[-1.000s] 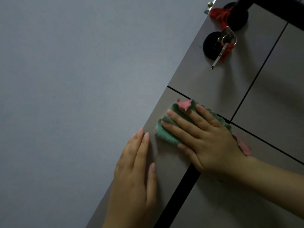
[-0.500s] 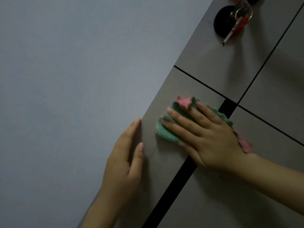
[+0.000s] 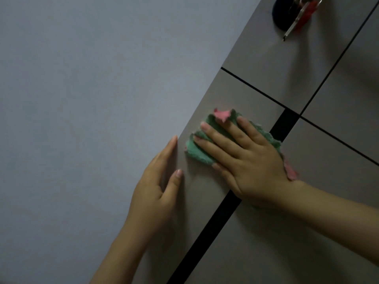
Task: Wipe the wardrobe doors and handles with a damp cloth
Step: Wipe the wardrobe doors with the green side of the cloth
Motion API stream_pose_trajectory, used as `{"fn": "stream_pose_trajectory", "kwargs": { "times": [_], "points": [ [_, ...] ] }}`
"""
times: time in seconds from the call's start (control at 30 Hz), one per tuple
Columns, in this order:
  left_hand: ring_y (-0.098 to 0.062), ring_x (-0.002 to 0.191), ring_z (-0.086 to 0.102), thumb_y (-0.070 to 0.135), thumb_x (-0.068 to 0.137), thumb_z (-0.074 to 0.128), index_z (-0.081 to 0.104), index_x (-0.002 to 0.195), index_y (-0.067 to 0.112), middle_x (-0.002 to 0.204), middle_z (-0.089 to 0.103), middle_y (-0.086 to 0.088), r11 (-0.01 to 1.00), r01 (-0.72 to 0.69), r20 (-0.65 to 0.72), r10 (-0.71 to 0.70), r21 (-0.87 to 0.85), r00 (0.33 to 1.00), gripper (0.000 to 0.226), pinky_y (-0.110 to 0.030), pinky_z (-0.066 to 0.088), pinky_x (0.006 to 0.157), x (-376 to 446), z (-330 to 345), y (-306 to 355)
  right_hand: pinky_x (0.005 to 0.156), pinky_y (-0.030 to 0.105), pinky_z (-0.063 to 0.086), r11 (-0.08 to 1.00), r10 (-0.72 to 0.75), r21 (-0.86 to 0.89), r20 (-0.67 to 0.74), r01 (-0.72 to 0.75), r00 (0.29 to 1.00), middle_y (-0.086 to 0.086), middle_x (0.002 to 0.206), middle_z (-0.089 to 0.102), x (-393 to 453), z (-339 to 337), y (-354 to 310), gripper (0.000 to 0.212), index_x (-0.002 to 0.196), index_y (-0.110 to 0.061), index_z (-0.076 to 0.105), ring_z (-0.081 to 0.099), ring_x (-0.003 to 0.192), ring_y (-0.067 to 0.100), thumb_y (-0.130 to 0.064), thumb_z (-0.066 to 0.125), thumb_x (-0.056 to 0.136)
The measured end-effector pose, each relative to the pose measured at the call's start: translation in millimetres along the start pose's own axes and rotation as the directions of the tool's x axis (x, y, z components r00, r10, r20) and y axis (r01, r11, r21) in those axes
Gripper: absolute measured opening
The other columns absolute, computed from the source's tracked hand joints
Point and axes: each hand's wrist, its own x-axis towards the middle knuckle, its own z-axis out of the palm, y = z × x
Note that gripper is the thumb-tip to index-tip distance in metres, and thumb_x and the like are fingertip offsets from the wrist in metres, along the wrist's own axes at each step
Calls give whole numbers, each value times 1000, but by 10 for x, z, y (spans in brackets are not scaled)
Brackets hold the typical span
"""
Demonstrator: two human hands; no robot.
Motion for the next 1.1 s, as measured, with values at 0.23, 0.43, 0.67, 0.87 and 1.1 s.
{"fn": "stream_pose_trajectory", "kwargs": {
  "times": [0.23, 0.43, 0.67, 0.87, 1.1],
  "points": [
    [8, 124, 47, 23, 94, 56, 46, 139, 33, 138, 51, 21, 984, 136, 84, -127, -116, 988, 47, -5, 38, 96, 26, -130, -90, 116, 44, 16, 984, -179, 46, 105, 175, 978, 1, 151, 35, -509, -9, -176, 46, 146, -22, 34, 29, 141, 24, -34, 28, 102],
    [4, 125, 49, 30, 89, 56, 49, 136, 35, 135, 55, 20, 979, 143, 59, -135, -147, 989, 48, -16, 39, 103, 43, -131, -115, 115, 44, 21, 996, -87, 31, 6, 87, 996, 3, 149, 37, -169, 46, -231, 46, 144, -21, 39, 31, 140, 28, -34, 33, 101],
    [9, 127, 43, 25, 94, 58, 45, 140, 31, 140, 50, 17, 984, 157, 56, -153, -81, 987, 49, -7, 34, 102, 28, -102, -90, 117, 41, 13, 972, -231, 68, 106, 224, 967, 0, 151, 33, -576, 7, -252, 48, 145, -22, 34, 28, 141, 21, -33, 34, 99],
    [5, 128, 43, 40, 86, 53, 44, 141, 30, 139, 49, 20, 993, 113, -12, -112, 31, 994, 57, -21, 37, 106, -6, -39, -17, 117, 45, 14, 994, 111, -14, 1, -111, 994, 6, 153, 28, -231, -78, 152, 47, 147, -17, 31, 22, 143, 27, -34, 28, 103],
    [-11, 114, 51, 54, 83, 52, 45, 130, 24, 121, 50, 14, 978, 173, -167, -152, 115, 974, 57, -42, 45, 98, 44, 201, 217, 117, 44, 15, 995, -91, 61, 110, 85, 990, 5, 151, 32, -712, -90, -7, 45, 145, -19, 33, 28, 141, 25, -33, 30, 102]
  ]
}}
